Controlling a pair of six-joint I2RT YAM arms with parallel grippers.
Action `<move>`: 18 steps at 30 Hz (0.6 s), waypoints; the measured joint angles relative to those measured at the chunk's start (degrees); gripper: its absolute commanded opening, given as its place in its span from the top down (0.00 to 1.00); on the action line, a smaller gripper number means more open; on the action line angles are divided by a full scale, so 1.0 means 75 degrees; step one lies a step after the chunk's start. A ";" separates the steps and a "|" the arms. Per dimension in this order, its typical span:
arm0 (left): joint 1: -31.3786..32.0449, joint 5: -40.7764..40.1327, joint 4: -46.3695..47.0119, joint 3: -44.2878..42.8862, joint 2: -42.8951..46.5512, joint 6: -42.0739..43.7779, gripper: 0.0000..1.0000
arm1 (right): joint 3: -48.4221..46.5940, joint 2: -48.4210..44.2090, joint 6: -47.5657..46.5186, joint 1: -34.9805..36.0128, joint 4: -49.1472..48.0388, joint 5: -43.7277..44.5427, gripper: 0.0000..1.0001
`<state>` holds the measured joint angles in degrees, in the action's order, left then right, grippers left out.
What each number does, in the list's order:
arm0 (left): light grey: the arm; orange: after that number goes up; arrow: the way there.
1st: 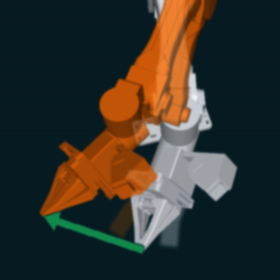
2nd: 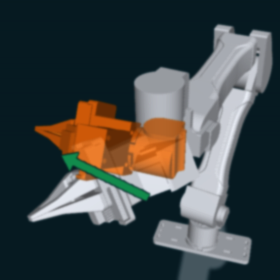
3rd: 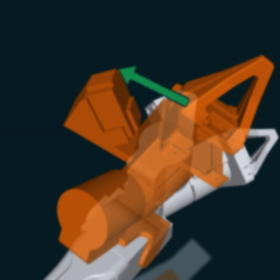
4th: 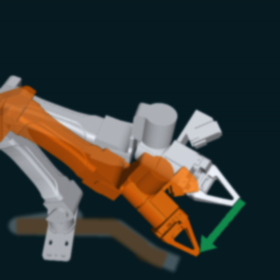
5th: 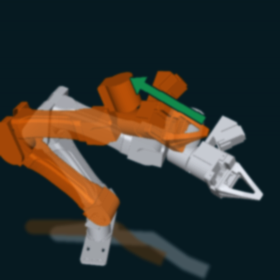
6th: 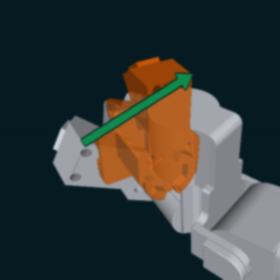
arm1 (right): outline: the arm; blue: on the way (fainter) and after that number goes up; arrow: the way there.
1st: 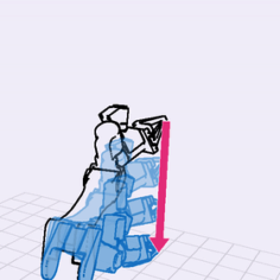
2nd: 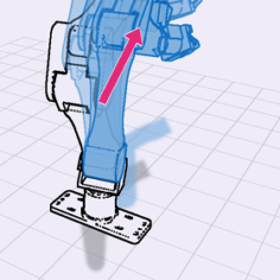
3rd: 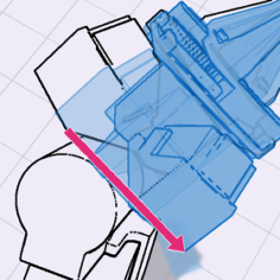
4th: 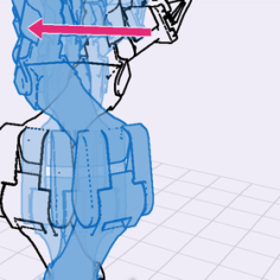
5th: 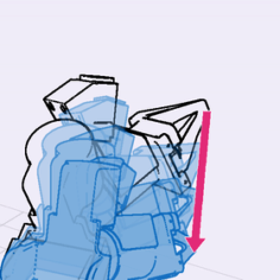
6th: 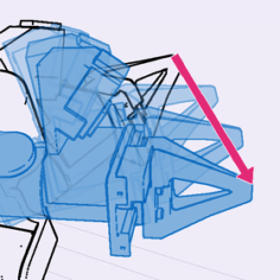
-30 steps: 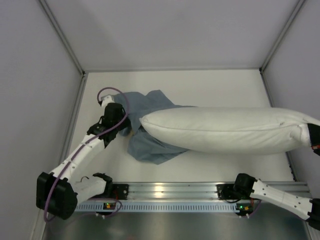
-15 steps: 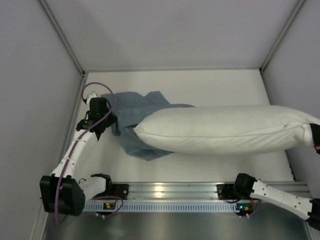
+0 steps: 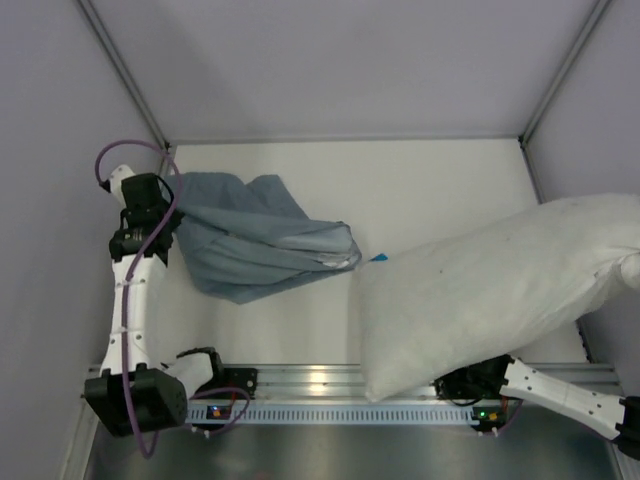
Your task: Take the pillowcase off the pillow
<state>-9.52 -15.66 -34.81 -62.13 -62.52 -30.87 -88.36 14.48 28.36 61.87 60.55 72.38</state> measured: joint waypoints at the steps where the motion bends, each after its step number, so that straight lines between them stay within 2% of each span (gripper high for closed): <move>1: -0.0052 -0.0050 -0.0017 -0.0128 -0.0003 0.0061 1.00 | -0.0026 0.0012 -0.0041 0.0000 0.0003 0.0058 1.00; 7: -0.0178 -0.0344 -0.0178 -0.0909 0.0000 0.0373 1.00 | -0.0256 0.0370 -0.0481 0.0038 -0.0490 0.0216 1.00; 11: -0.0178 -0.0364 -0.0230 -0.1081 0.0047 0.0551 1.00 | -0.0274 0.1306 -0.1055 0.0064 -0.1247 0.0207 1.00; 14: -0.0189 0.0111 -0.0280 -0.1005 0.0044 0.0664 1.00 | -0.0274 0.2413 -0.1384 0.0087 -0.1804 0.0309 1.00; 18: -0.0198 0.1603 -0.0119 -0.0402 -0.0239 0.0746 1.00 | 0.0082 0.3958 -0.1559 0.0102 -0.2363 0.0595 1.00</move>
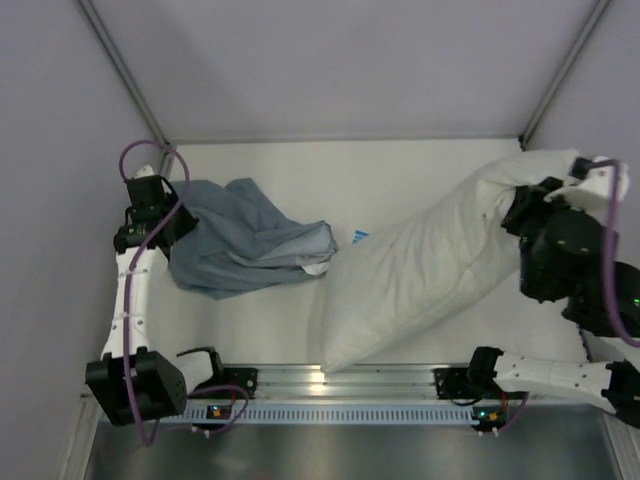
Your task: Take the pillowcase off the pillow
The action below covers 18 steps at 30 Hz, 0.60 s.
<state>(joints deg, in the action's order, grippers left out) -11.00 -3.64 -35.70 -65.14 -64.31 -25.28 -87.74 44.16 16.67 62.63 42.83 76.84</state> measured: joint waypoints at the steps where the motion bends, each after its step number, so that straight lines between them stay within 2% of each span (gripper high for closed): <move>1: 0.0000 0.0364 0.0020 0.0265 -0.0125 -0.0006 1.00 | 0.0219 0.0221 0.0003 0.0000 -0.0029 0.0047 1.00; 3: 0.0000 0.0868 0.0017 0.0761 -0.0344 -0.0020 1.00 | 0.0697 0.0536 0.0052 -0.0035 -0.0067 0.0087 1.00; 4: 0.0000 0.1072 0.0006 0.1014 -0.0434 -0.0041 0.81 | 0.0944 0.0621 0.0076 -0.0087 -0.0052 0.0070 1.00; 5: 0.0000 0.1241 -0.0050 0.1183 -0.0498 -0.0012 0.51 | 0.1125 0.0659 0.0119 -0.0149 -0.0058 0.0020 1.00; 7: 0.0000 0.1594 -0.0096 0.1393 -0.0516 -0.0015 0.01 | 0.1507 0.0656 0.0239 -0.0408 -0.0038 -0.0175 1.00; 11: 0.0000 0.2282 -0.0052 0.1408 -0.0169 -0.0154 0.01 | 0.1988 0.0277 0.0475 -0.0845 0.0012 -0.0731 1.00; 15: 0.0166 0.3022 -0.0055 0.1326 0.0941 -0.0184 0.03 | 0.2008 -0.0181 0.0530 -0.0976 0.0020 -0.0988 1.00; 16: 0.0271 0.3212 -0.0052 0.1230 0.1239 -0.0221 0.13 | 0.2008 -0.0300 0.0525 -0.0985 0.0026 -0.1000 1.00; 17: 0.0396 0.3442 -0.0041 0.1093 0.1480 -0.0291 0.47 | 0.2008 -0.0428 0.0519 -0.0985 0.0029 -0.0994 1.00; 18: 0.0557 0.3660 -0.0015 0.0968 0.1652 -0.0376 0.64 | 0.2005 -0.0545 0.0501 -0.0988 0.0032 -0.0965 1.00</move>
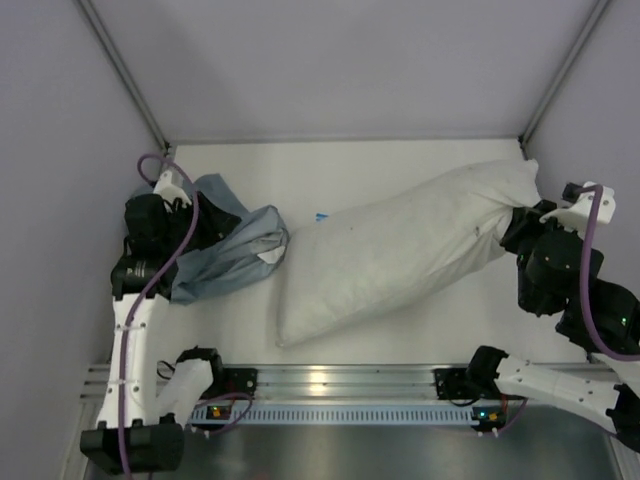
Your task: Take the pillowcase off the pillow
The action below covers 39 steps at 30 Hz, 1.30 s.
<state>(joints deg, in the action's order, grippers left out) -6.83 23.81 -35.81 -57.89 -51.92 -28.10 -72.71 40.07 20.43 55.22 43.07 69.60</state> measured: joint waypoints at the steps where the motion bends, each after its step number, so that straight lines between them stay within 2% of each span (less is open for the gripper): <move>1: 0.0265 0.0187 0.0082 -0.0090 0.0134 -0.0055 0.88 | -0.0003 -0.0108 -0.0038 -0.0003 0.0003 0.0052 1.00; 2: 0.0641 0.0315 0.0160 -0.0125 0.0230 -0.0166 1.00 | -0.0006 -0.0204 -0.0067 -0.0006 0.0003 0.0119 1.00; 3: 0.1198 0.0335 0.0216 -0.0134 0.0277 -0.0259 1.00 | -0.0006 -0.0294 -0.0114 -0.0017 0.0006 0.0187 1.00; 8: 0.5214 -0.0175 0.0761 0.0271 -0.0460 -0.0714 1.00 | -0.0012 -0.0583 -0.0245 -0.0038 0.0012 0.0504 1.00; 12: 0.7131 -0.0941 0.1186 0.0525 -0.1795 -0.1087 1.00 | -0.0012 -0.0740 -0.0315 -0.0038 0.0029 0.0595 1.00; 16: 0.8099 -0.1218 0.1684 0.0705 -0.2550 -0.1437 1.00 | -0.0017 -0.0933 -0.0318 -0.0038 0.0154 0.0641 1.00; 23: 0.8510 -0.1343 0.2876 0.0667 -0.4156 -0.1848 1.00 | -0.0015 -0.1288 0.0230 -0.0038 0.0868 0.0428 1.00; 27: 0.8381 -0.1349 0.3069 -0.0023 -0.5598 -0.1923 1.00 | 0.0289 -0.1533 0.0915 -0.0044 0.1405 0.0050 1.00; 35: 0.7003 -0.0848 0.3179 -0.2503 -0.8134 -0.1824 1.00 | 0.1883 -0.2209 0.2841 -0.0090 0.2693 -0.0787 1.00; 39: 0.6216 -0.0510 0.3022 -0.3864 -0.9072 -0.1664 1.00 | 0.1781 -0.2398 0.3733 -0.0087 0.3360 -0.1125 1.00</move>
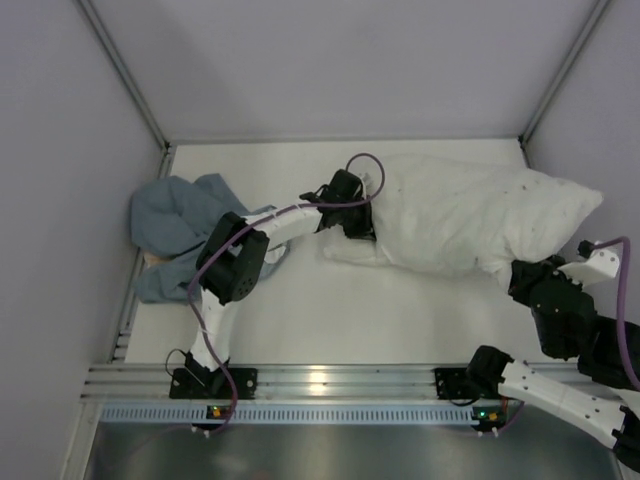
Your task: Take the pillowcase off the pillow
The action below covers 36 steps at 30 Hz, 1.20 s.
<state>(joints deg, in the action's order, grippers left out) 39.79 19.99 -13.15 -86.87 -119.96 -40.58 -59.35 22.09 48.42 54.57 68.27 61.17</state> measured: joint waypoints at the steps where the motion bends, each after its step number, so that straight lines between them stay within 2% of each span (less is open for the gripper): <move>1: -0.0157 0.0058 -0.0067 -0.0289 -0.0157 0.0029 1.00 | -0.0087 -0.0006 0.0210 -0.0003 0.0099 -0.0041 1.00; 6: -0.0644 0.0245 -0.0609 -0.1300 -0.0595 0.0131 1.00 | 0.0125 0.0117 0.1352 0.0000 0.0213 -0.0321 1.00; 13: -0.1061 0.0370 -0.1387 -0.2643 -0.1326 0.0350 1.00 | 0.2314 0.0530 0.2588 0.0000 -0.0076 -0.1244 1.00; 18: -0.1314 0.0624 -0.1530 -0.2906 -0.1440 0.0431 1.00 | 0.3072 0.0268 0.3168 0.0000 -0.0198 -0.1559 0.95; 21: -0.1338 0.0635 -0.1565 -0.2760 -0.1288 0.0440 1.00 | 0.3177 0.0017 0.3331 0.0000 -0.0259 -0.1562 0.78; 22: -0.1332 0.0621 -0.1568 -0.2637 -0.1186 0.0443 0.98 | 0.3179 -0.0015 0.3351 -0.0003 -0.0277 -0.1556 0.48; 23: -0.1311 0.0589 -0.1539 -0.2331 -0.0924 0.0463 0.85 | 0.3182 -0.0035 0.3418 -0.0003 -0.0312 -0.1556 0.30; 24: -0.1291 0.0545 -0.1571 -0.2057 -0.0653 0.0475 0.44 | 0.3185 -0.0020 0.3433 0.0000 -0.0329 -0.1556 0.01; 25: -0.1279 0.0501 -0.1588 -0.1816 -0.0405 0.0545 0.29 | 0.3185 0.0017 0.3468 -0.0003 -0.0344 -0.1539 0.00; 27: -0.1250 0.0326 -0.1702 -0.1212 0.0318 0.0498 0.10 | 0.3185 0.0242 0.3401 -0.0015 -0.0358 -0.1521 0.01; 28: -0.1250 0.0216 -0.1751 -0.0950 0.0688 0.0507 0.05 | 0.3182 0.0423 0.3413 -0.0029 -0.0364 -0.1533 0.00; 33: -0.1276 -0.0125 -0.1693 0.0017 0.2192 0.0536 0.02 | 0.3150 0.1454 0.3445 -0.0067 -0.0493 -0.1708 0.00; 36: -0.1279 -0.0219 -0.1629 0.0609 0.2903 0.0530 0.02 | 0.3150 0.1580 0.3509 -0.0067 -0.0542 -0.1775 0.00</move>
<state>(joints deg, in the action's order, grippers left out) 30.20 18.35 -25.36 -82.30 -98.19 -36.60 -35.73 33.93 74.74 54.06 64.20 47.86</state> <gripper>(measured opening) 0.982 0.993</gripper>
